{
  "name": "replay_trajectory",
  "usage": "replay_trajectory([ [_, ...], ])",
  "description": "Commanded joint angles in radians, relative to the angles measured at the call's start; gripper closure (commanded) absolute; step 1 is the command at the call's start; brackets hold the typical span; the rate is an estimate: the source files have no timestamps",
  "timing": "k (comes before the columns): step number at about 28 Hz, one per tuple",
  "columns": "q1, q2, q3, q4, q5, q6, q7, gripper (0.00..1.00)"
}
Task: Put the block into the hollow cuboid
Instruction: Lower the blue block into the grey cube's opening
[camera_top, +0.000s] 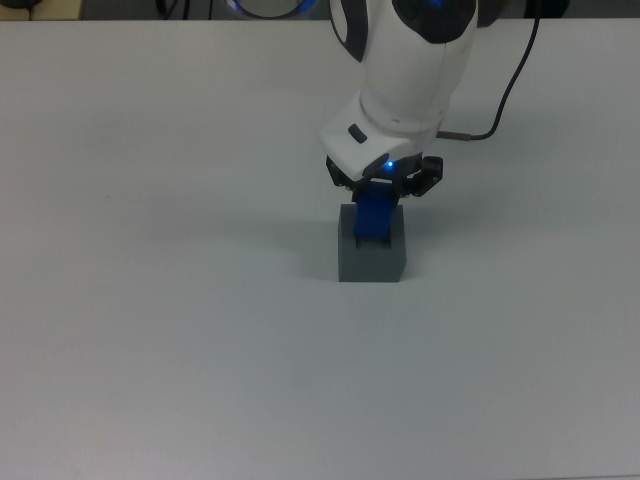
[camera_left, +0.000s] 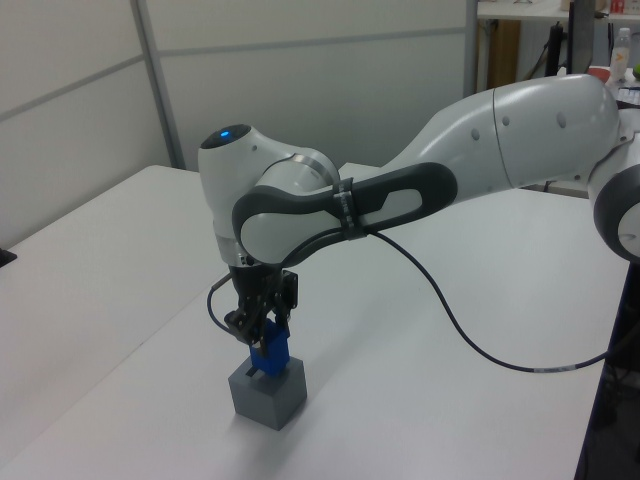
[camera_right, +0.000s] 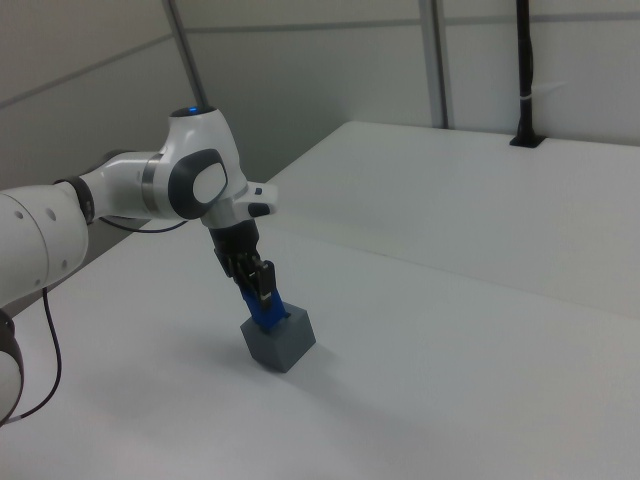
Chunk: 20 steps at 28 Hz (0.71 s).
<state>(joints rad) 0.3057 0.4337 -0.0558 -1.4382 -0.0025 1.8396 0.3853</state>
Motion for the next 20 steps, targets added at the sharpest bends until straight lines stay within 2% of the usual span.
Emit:
replay_trajectory([
  [1,0.020,0.033,-0.021,0.033,-0.004,-0.030,0.004,0.71],
  [20,0.020,0.054,-0.022,0.041,-0.004,0.024,-0.109,0.71],
])
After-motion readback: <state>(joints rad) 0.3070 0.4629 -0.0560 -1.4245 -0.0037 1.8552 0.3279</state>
